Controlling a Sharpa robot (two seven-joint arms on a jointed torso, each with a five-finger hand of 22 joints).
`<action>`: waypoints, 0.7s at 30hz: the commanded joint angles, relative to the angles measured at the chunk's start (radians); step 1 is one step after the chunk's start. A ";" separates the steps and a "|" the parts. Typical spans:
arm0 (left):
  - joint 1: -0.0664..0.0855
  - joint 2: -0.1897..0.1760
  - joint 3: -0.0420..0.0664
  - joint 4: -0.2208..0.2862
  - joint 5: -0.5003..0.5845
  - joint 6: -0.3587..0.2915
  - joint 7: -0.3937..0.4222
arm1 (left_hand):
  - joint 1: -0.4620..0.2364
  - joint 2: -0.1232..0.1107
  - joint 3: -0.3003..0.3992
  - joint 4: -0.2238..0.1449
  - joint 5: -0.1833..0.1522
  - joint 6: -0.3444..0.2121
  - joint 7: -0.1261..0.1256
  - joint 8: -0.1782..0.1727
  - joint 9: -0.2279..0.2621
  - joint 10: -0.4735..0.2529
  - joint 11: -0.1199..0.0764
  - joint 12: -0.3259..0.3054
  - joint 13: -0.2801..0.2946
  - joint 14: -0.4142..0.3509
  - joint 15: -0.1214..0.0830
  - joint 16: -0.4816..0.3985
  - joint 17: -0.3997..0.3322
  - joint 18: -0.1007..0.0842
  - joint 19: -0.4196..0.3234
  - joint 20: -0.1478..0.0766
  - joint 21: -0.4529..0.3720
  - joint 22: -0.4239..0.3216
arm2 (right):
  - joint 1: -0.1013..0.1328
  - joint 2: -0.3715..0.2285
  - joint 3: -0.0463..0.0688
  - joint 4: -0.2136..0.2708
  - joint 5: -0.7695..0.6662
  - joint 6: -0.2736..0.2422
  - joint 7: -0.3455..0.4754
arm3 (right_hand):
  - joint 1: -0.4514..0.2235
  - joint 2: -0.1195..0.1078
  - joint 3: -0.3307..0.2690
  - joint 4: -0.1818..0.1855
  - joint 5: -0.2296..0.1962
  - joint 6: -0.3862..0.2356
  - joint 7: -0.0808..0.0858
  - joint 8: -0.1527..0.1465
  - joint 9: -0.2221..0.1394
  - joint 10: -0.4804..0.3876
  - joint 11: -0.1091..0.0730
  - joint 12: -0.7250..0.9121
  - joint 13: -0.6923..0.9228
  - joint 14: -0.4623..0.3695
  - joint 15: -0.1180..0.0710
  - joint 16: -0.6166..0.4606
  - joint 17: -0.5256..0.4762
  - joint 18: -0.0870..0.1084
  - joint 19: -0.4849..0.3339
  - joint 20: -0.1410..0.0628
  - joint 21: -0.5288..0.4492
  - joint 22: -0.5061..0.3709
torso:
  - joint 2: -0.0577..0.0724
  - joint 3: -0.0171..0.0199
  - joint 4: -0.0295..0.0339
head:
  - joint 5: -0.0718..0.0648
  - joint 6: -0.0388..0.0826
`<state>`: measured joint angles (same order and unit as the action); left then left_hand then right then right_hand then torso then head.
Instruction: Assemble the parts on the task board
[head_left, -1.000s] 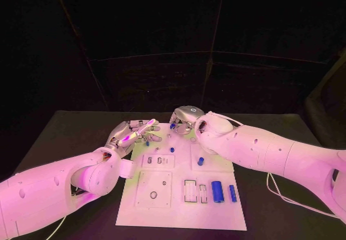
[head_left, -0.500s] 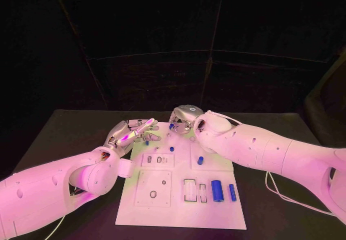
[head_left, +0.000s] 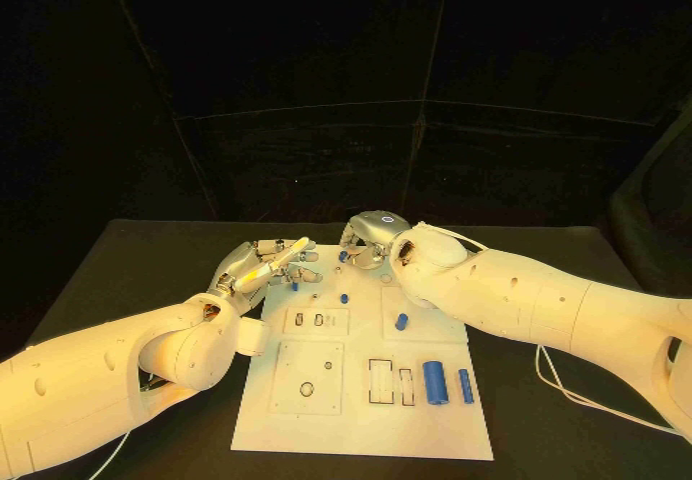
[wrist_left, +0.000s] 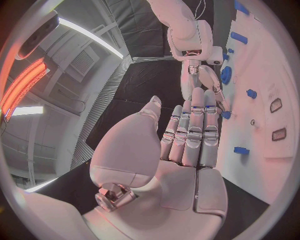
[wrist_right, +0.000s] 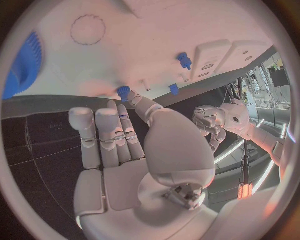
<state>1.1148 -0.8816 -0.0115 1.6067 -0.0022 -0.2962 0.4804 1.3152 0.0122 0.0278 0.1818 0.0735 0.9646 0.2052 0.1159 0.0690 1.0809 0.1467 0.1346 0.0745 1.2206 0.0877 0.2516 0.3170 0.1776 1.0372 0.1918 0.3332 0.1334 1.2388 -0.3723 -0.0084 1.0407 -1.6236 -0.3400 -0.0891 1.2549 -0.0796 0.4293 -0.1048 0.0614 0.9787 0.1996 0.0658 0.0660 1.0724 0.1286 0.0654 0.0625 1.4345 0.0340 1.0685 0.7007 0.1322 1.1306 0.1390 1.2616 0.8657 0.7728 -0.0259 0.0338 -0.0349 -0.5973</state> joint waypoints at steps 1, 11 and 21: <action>0.002 -0.003 0.001 0.000 0.000 0.016 0.000 | 0.002 0.009 0.000 -0.006 -0.005 0.000 0.006 -0.006 -0.001 -0.005 0.003 -0.005 -0.001 -0.010 0.000 -0.007 0.001 0.004 -0.003 0.004 -0.007 -0.001 | 0.003 -0.030 0.001 0.032 -0.003 -0.037 -0.009 | 0.002 -0.017 -0.025 0.009 -0.004 -0.016 0.001 -0.004 0.000 -0.016 0.001 -0.002 0.002 -0.008 0.003 -0.009 -0.014 0.009 -0.013 0.004 -0.012 -0.016 | -0.001 0.0013 -0.0032 | 0.002 0.001; 0.002 -0.020 0.001 0.002 0.000 0.014 0.003 | 0.003 0.010 0.000 -0.007 -0.005 0.000 0.006 -0.006 -0.001 -0.005 0.003 -0.005 -0.001 -0.011 0.000 -0.008 0.002 0.004 -0.004 0.005 -0.008 -0.001 | 0.004 -0.229 0.018 0.222 0.099 -0.064 -0.045 | 0.007 -0.019 -0.066 0.046 0.015 -0.011 -0.016 0.000 0.003 0.116 -0.027 0.068 0.029 0.010 -0.016 0.028 0.033 0.002 0.023 -0.008 0.008 0.024 | -0.005 0.0046 -0.0151 | 0.006 0.007; 0.002 -0.040 0.001 -0.007 -0.014 0.019 0.014 | 0.008 0.014 0.001 -0.014 -0.005 0.011 -0.004 -0.003 0.001 0.008 -0.003 -0.002 0.002 -0.013 -0.002 -0.014 0.011 0.006 -0.005 0.005 -0.012 -0.005 | 0.012 -0.369 0.053 0.295 0.204 0.060 -0.132 | -0.047 -0.067 -0.257 0.175 0.177 -0.032 -0.067 0.009 0.006 0.338 -0.090 0.613 0.534 0.078 -0.066 0.288 0.428 -0.045 0.183 -0.063 0.130 0.262 | -0.009 0.0112 -0.0265 | 0.001 0.015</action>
<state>1.1150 -0.9201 -0.0116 1.6012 -0.0031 -0.2930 0.4806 1.3198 0.0169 0.0298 0.1744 0.0735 0.9690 0.2008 0.1160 0.0690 1.0816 0.1460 0.1346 0.0752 1.2133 0.0875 0.2398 0.3262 0.1773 1.0372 0.1918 0.3238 0.1296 1.2484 -0.7395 0.0435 1.3311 -1.4797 -0.3445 -0.1668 1.2135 -0.1446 0.1761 0.0679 0.2356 0.9523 0.1318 0.0723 0.0719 1.4097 0.0390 0.6545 0.5740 1.4668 -0.0273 1.3492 1.1161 0.0983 1.3090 0.0807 1.3893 1.1218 0.7647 -0.0173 0.0110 -0.0322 -0.5831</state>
